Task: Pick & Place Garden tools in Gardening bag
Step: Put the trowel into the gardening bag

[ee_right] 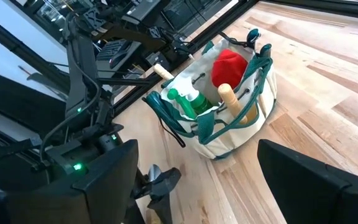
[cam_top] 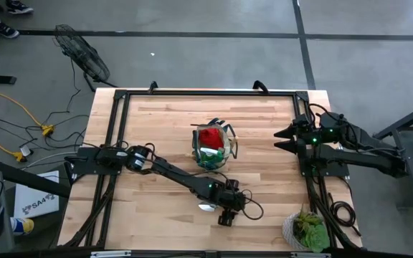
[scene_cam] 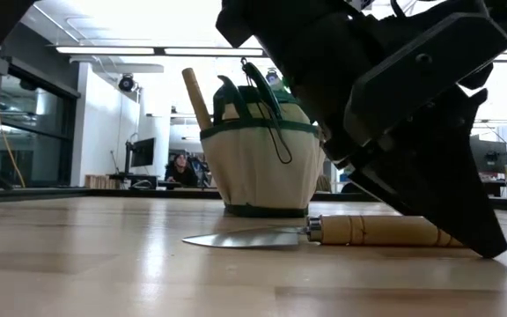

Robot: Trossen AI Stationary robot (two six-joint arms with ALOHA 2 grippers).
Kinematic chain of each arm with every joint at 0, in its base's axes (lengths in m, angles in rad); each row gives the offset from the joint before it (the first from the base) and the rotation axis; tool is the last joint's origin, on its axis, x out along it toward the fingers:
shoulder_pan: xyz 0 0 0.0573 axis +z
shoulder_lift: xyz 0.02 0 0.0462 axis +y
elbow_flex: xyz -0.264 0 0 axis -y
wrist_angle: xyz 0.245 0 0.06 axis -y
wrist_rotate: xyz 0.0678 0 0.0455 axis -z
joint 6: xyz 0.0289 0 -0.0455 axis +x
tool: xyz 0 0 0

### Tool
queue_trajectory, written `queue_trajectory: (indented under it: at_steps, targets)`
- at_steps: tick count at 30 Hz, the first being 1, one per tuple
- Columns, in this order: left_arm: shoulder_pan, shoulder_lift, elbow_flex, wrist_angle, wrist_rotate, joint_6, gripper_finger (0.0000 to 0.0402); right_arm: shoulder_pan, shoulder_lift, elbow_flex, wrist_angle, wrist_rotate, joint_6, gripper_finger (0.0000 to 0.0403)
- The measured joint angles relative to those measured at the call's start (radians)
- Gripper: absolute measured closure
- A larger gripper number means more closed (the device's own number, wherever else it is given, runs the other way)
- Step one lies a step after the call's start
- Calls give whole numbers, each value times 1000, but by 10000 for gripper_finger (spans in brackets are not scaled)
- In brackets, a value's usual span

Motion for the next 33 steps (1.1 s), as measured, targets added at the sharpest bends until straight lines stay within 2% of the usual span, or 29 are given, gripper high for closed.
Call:
queue_trajectory:
  at_steps: [4,22,30,33]
  targets:
    - [-1,-1,1,-28,6,0,150,0,0,0,0,0,0,82]
    - [1,0,-2,-14,47,-3,266,0,0,0,0,0,0,82]
    - [1,1,-2,-11,73,0,336,0,0,0,-1,0,0,82]
    - [1,1,-2,-10,75,0,341,0,0,0,-1,0,0,82]
